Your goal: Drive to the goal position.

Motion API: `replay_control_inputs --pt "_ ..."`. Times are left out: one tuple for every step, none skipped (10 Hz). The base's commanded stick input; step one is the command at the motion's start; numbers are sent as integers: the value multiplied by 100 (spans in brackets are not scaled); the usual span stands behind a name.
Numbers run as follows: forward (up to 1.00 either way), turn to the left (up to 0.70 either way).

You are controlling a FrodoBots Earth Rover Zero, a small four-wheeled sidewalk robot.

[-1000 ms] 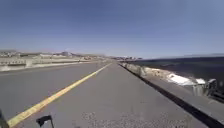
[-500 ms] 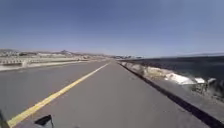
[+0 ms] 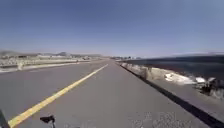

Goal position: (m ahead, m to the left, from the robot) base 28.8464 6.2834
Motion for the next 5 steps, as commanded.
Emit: replay_control_inputs --pt "85 0" --pt "85 0" --pt "85 0" --pt "85 0" --pt "85 0"
